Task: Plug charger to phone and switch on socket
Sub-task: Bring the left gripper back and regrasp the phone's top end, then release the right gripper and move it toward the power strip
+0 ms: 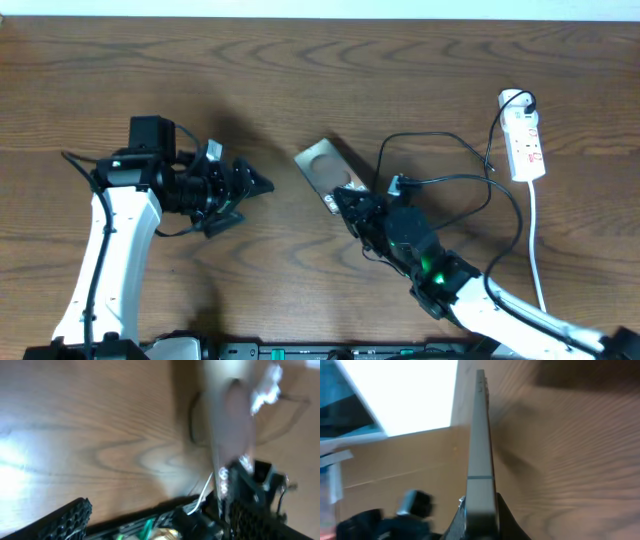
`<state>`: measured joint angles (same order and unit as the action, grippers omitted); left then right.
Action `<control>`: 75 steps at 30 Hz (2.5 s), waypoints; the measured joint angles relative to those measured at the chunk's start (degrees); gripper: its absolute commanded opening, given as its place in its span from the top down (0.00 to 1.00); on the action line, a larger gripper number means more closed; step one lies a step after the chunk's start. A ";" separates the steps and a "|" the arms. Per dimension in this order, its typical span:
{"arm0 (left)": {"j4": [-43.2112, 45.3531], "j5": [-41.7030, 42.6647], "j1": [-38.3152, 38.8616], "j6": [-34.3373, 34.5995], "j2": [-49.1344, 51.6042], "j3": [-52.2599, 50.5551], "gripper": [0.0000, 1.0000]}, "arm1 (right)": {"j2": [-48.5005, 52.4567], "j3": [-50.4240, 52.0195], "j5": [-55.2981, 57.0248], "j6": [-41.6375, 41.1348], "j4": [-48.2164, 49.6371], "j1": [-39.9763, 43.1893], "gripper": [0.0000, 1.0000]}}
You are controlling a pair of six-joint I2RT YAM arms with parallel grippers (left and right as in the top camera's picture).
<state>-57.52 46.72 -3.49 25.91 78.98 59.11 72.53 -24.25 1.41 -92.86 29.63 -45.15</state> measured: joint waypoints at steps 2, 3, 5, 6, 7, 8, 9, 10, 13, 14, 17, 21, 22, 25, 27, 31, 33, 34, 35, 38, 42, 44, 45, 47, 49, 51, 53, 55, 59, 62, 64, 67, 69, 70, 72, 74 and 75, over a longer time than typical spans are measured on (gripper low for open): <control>1.53 -1.55 0.00 6.14 0.00 -1.99 0.11 | 2.05 0.00 -0.59 -1.22 3.89 -0.90 0.99; 2.14 -2.08 0.00 8.72 0.00 -2.64 0.12 | 2.86 0.00 -0.83 -2.27 5.14 -1.42 0.99; 4.00 -2.62 0.00 13.88 0.00 -3.65 0.18 | 3.78 0.00 -1.22 -4.90 5.79 -2.29 0.99; 5.27 -2.89 0.00 16.41 0.00 -4.07 0.20 | 4.07 0.00 -1.36 -6.38 5.77 -2.75 0.99; 5.73 -3.13 0.00 18.53 0.00 -4.22 0.24 | 4.33 0.00 -1.55 -8.59 5.77 -3.28 0.99; 6.99 -3.43 0.00 21.42 0.00 -4.37 0.25 | 4.46 0.00 -1.66 -11.45 5.79 -3.96 0.99; 7.56 -3.54 0.09 22.73 0.00 -4.37 0.25 | 4.46 0.00 -1.68 -13.18 5.79 -4.37 0.99; 8.59 -3.82 0.31 24.61 0.00 -4.37 0.25 | 4.46 0.00 -1.77 -15.87 5.95 -5.11 0.99; 11.37 -5.55 2.38 30.75 0.00 -4.39 0.25 | 4.46 0.00 -1.97 -20.26 7.48 -6.47 0.99; 12.11 -6.40 3.52 32.83 0.00 -4.39 0.26 | 4.48 0.00 -2.08 -21.22 8.48 -6.84 0.99; 14.56 -8.20 7.23 37.42 0.00 -4.39 0.26 | 4.48 0.00 -2.08 -22.64 10.56 -7.08 0.99; 17.77 -9.90 11.78 43.10 0.00 -4.39 0.27 | 4.48 0.00 -2.08 -23.71 10.80 -7.13 0.99; 18.18 -10.12 12.55 44.41 0.00 -4.39 0.29 | 4.48 0.00 -2.08 -23.85 10.88 -7.13 0.99; 19.21 -10.86 13.97 47.47 0.00 -4.39 0.35 | 4.48 0.00 -2.08 -23.96 11.89 -7.13 0.99; 19.65 -11.15 14.38 49.24 0.00 -4.39 0.41 | 4.68 0.00 -2.23 -24.13 12.46 -7.13 0.99; 20.70 -11.72 14.75 52.54 0.00 -4.39 0.53 | 4.90 0.02 -2.67 -24.28 12.74 -7.15 0.98; 21.79 -11.78 14.86 53.75 0.00 -4.39 0.56 | 4.92 0.02 -2.67 -24.35 13.09 -7.19 0.99; 22.23 -11.76 14.86 54.29 0.00 -4.39 0.58 | 4.92 0.02 -2.67 -24.37 13.18 -7.19 0.99; 22.53 -11.76 14.86 54.93 0.00 -4.39 0.62 | 4.94 0.04 -2.71 -24.37 13.49 -7.19 0.99; 23.65 -11.76 14.86 55.52 -0.02 -4.39 0.70 | 4.98 0.09 -2.21 -25.42 14.34 -7.10 0.98; 24.98 -12.11 15.30 55.28 -0.02 -4.39 0.77 | 4.98 0.09 -1.07 -27.85 14.82 -6.82 0.98; 26.29 -12.44 15.78 55.25 -0.02 -4.39 0.81 | 4.98 0.09 -0.09 -28.72 15.15 -6.75 0.98; 27.87 -12.63 16.22 55.30 -0.02 -4.39 0.81 | 4.98 0.09 0.42 -28.98 15.50 -6.45 0.98; 28.72 -12.92 16.63 55.32 -0.02 -4.39 0.92 | 4.98 0.09 0.87 -28.96 15.58 -6.40 0.97; 29.07 -13.44 16.92 55.36 -0.02 -4.39 0.92 | 4.98 0.09 1.14 -28.96 15.56 -6.40 0.92; 29.05 -13.70 17.09 55.78 -0.02 -4.39 0.93 | 4.98 0.11 1.14 -28.46 15.58 -6.43 0.84; 28.52 -13.77 17.40 57.79 0.00 -4.39 0.93 | 4.98 0.09 0.09 -27.12 16.59 -6.67 0.82; 28.46 -14.01 17.64 56.81 0.00 -4.52 0.92 | 4.83 0.00 0.76 -27.87 16.96 -6.49 0.80; 28.39 -14.10 17.77 56.63 0.00 -4.52 0.93 | 4.83 0.00 0.74 -27.74 16.98 -6.47 0.75; 28.11 -14.14 17.86 57.05 0.00 -4.55 0.93 | 4.83 0.00 0.68 -27.04 16.98 -6.47 0.72; 27.96 -14.58 17.99 57.51 0.00 -4.55 0.93 | 4.83 0.00 0.52 -26.47 17.00 -6.51 0.67; 28.02 -16.79 18.16 57.29 0.00 -4.57 0.93 | 4.83 -0.02 -0.68 -25.83 17.27 -6.75 0.64; 28.06 -19.30 18.16 55.41 0.00 -4.57 0.93 | 4.83 -0.02 -1.57 -25.29 17.29 -7.02 0.60; 28.06 -20.68 18.16 54.23 0.00 -4.57 0.93 | 4.83 -0.02 -2.12 -24.68 17.29 -7.13 0.59; 28.06 -23.82 18.16 51.17 0.00 -4.57 0.93 | 4.83 -0.02 -2.71 -22.21 17.29 -7.19 0.52; 28.06 -27.21 18.12 47.25 0.00 -4.57 0.92 | 4.81 -0.02 -2.84 -18.03 17.14 -7.19 0.44; 28.11 -28.85 18.01 45.35 0.00 -4.57 0.93 | 4.81 -0.02 -2.73 -13.49 16.59 -7.19 0.39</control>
<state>-29.41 17.87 14.52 71.26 78.98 54.54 77.34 -24.27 -1.32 -106.34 46.22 -52.34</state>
